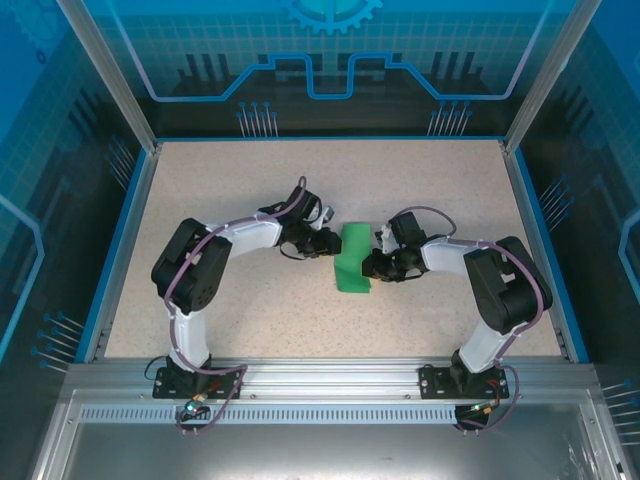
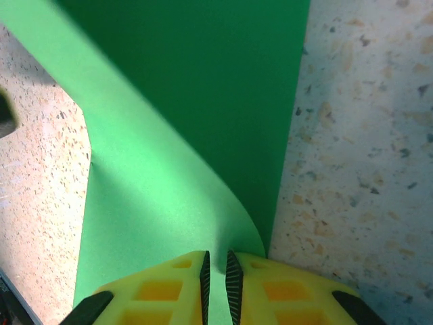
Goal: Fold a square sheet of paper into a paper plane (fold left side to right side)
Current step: First fold the square sheet of paper in half at the center of the table, then hold the square sheet of paper at the center of the table.
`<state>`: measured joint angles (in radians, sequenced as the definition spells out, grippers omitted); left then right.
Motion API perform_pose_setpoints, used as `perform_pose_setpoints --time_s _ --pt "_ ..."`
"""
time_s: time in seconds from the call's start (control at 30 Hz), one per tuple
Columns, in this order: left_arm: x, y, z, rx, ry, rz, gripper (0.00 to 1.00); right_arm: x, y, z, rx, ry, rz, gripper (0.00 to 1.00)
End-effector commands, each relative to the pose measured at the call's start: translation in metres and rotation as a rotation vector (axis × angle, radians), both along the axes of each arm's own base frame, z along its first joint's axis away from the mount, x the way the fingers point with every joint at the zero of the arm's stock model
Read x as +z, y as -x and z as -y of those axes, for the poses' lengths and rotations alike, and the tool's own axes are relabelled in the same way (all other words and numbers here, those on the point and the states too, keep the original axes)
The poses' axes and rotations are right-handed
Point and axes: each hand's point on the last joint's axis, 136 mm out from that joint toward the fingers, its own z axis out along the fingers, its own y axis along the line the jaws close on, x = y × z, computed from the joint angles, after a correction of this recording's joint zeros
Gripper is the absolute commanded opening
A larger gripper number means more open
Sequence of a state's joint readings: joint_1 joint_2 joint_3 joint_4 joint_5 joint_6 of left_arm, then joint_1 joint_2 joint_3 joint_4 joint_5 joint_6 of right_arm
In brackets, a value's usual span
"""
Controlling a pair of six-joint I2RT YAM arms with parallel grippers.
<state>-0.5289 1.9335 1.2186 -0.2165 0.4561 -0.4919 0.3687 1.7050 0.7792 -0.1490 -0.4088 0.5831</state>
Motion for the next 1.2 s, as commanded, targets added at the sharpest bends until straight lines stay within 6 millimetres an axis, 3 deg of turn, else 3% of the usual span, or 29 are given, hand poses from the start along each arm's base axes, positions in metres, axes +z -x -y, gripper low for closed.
perform_pose_setpoints --time_s 0.0,0.13,0.37,0.53,0.7,0.8,1.0,1.17 --pt "0.013 0.014 0.032 -0.078 0.077 0.010 0.28 -0.031 0.034 0.016 0.008 0.114 -0.135 0.19" --pt "-0.007 0.014 0.042 -0.081 0.048 -0.022 0.28 -0.029 0.034 0.014 0.008 0.102 -0.131 0.19" --pt "-0.035 0.022 0.036 -0.068 0.003 -0.076 0.28 -0.016 0.027 0.004 0.011 0.029 -0.077 0.20" --pt "-0.047 0.030 0.029 -0.058 -0.021 -0.102 0.28 0.011 0.014 0.000 0.004 -0.051 0.002 0.20" --pt "-0.054 0.036 0.027 -0.052 -0.028 -0.118 0.28 0.045 -0.009 0.004 -0.032 -0.112 0.102 0.20" --pt "-0.056 0.035 0.026 -0.051 -0.029 -0.118 0.28 0.054 -0.024 0.000 -0.037 -0.129 0.130 0.19" --pt "-0.058 0.036 0.025 -0.051 -0.035 -0.120 0.28 0.050 -0.054 -0.013 -0.043 -0.134 0.120 0.18" --pt "-0.056 0.039 0.026 -0.062 -0.032 -0.116 0.28 0.027 -0.065 -0.017 -0.047 -0.085 0.068 0.18"
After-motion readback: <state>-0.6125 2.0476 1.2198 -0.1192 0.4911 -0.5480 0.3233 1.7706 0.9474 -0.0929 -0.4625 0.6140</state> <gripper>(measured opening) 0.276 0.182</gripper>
